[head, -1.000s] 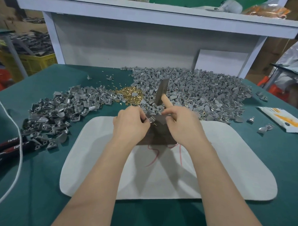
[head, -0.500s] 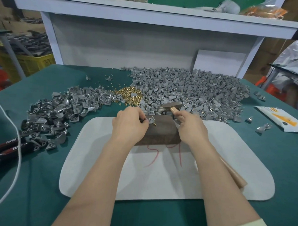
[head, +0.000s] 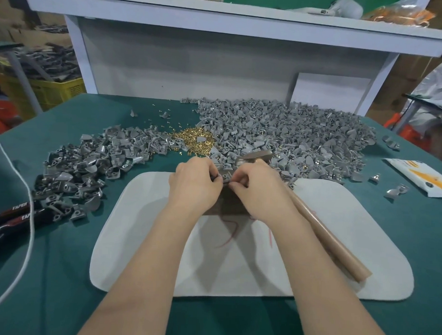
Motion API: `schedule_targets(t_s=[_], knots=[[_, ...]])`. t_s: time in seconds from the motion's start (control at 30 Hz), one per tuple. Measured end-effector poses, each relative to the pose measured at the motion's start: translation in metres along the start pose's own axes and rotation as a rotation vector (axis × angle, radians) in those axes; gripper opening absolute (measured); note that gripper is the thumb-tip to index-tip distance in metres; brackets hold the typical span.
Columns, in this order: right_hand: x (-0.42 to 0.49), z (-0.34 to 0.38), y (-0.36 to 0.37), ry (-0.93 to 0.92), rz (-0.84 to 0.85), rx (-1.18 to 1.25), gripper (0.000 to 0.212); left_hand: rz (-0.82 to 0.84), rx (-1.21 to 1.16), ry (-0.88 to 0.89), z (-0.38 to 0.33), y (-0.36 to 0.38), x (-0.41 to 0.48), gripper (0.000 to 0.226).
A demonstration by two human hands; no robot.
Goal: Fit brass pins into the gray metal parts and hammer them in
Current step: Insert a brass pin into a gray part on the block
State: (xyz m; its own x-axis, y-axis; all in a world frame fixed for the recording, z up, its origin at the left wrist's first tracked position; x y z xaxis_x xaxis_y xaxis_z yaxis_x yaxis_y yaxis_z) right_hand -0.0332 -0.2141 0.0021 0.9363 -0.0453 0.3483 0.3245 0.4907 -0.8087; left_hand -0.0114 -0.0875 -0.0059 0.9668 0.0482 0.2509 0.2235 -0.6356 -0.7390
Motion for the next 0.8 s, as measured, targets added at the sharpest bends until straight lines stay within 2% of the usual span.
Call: schedule_targets(t_s=[0.13,0.23,0.33,0.6,0.7,0.8], knots=[[-0.001,0.002,0.004,-0.021,-0.028,-0.056,0.01,0.001,-0.007,0.005,0.0,0.0,-0.001,0.012],[0.002,-0.008,-0.003,0.08,-0.124,0.149,0.005,0.008,-0.014,0.024,-0.001,0.001,-0.001,0.012],[0.005,-0.015,-0.009,0.124,-0.173,0.292,0.021,0.01,-0.002,0.044,-0.004,0.003,-0.002,0.012],[0.006,-0.008,-0.006,-0.023,-0.116,0.224,0.028,0.018,0.038,0.062,-0.008,0.004,-0.003,0.004],[0.005,-0.009,-0.005,-0.01,-0.135,0.31,0.021,0.027,0.01,0.064,-0.008,0.004,-0.003,0.015],[0.005,-0.011,-0.006,0.0,-0.169,0.362,0.019,-0.004,-0.064,0.101,-0.013,-0.001,-0.004,0.008]])
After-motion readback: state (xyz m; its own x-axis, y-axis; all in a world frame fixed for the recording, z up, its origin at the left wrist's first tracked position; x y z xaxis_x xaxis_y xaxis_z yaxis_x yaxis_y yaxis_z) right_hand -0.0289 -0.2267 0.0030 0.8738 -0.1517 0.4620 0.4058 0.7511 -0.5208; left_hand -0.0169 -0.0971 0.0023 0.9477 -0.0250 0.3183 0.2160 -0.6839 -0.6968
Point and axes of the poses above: each hand's wrist, its own x-axis towards the middle knuckle, its own y-axis out of the palm, z = x × y, the point moved 5 cm from there along x, towards the middle knuckle, and after that the axes turned 6 degrees about -z, right-handed, at the moved point
